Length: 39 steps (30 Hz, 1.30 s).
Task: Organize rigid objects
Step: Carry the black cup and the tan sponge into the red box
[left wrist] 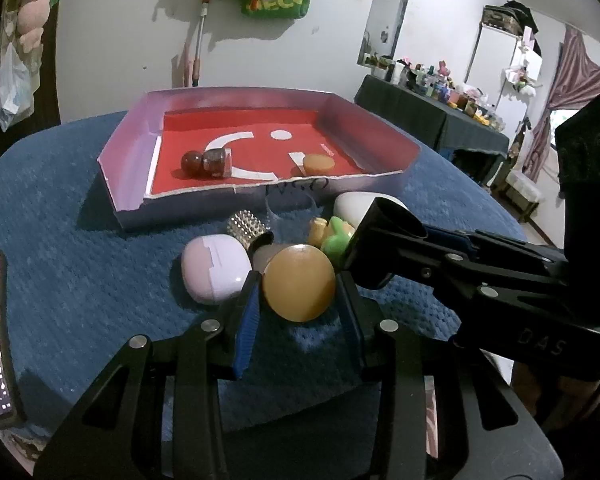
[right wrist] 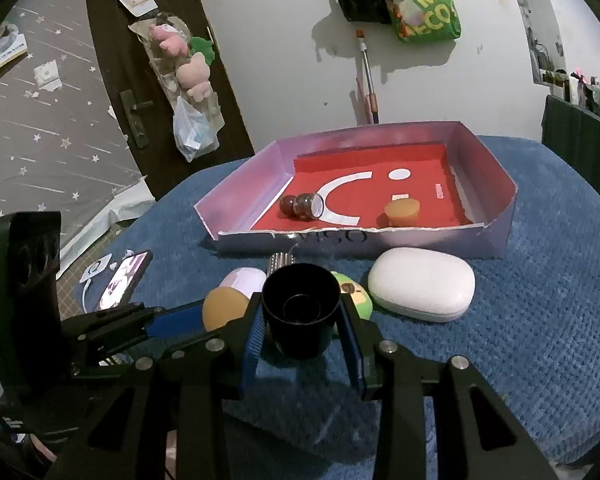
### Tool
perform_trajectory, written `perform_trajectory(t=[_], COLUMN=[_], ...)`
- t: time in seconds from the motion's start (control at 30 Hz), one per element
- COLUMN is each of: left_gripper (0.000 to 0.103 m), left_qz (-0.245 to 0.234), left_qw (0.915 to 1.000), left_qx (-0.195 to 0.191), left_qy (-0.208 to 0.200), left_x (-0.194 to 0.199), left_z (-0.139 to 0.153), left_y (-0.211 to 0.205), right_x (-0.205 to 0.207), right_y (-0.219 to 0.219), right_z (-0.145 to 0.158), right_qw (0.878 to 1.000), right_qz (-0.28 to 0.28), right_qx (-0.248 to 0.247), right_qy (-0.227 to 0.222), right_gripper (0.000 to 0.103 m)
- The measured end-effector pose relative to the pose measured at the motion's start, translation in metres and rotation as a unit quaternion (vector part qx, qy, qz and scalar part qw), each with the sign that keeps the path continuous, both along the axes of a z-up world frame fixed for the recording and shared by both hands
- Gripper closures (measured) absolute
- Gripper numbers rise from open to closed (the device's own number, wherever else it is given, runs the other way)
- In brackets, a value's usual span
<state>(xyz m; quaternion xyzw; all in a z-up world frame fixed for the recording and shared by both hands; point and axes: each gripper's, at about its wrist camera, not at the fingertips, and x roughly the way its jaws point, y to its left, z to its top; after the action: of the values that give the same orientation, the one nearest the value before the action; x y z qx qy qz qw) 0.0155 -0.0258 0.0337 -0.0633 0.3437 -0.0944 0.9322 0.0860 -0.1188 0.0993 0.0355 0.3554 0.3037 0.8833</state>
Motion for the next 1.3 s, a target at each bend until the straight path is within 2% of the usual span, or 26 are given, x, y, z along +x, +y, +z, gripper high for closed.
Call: perform_trajectory(t=[0.53, 0.97, 1.3], left_gripper=[0.068, 0.068, 0.068], left_qz=[0.015, 0.02, 0.039], left_qw=[0.9997, 0.9998, 0.9984], left_qx=[0.011, 0.0, 0.01], left_qy=[-0.015, 0.006, 0.038], left_x=[0.019, 0.051, 0.09], left_z=[0.018, 0.028, 0.027], left_y=[0.015, 0.03, 0.043], right_x=[0.019, 0.048, 0.085], right_y=[-0.001, 0.001, 0.005], right_z=[0.01, 0.019, 0.018], right_qw=[1.0, 1.0, 1.0], right_qz=[-0.006, -0.005, 0.005], right_qx=[-0.004, -0.008, -0.004], right_qy=[-0.012, -0.025, -0.008], right_gripper=[0.065, 0.065, 0.065])
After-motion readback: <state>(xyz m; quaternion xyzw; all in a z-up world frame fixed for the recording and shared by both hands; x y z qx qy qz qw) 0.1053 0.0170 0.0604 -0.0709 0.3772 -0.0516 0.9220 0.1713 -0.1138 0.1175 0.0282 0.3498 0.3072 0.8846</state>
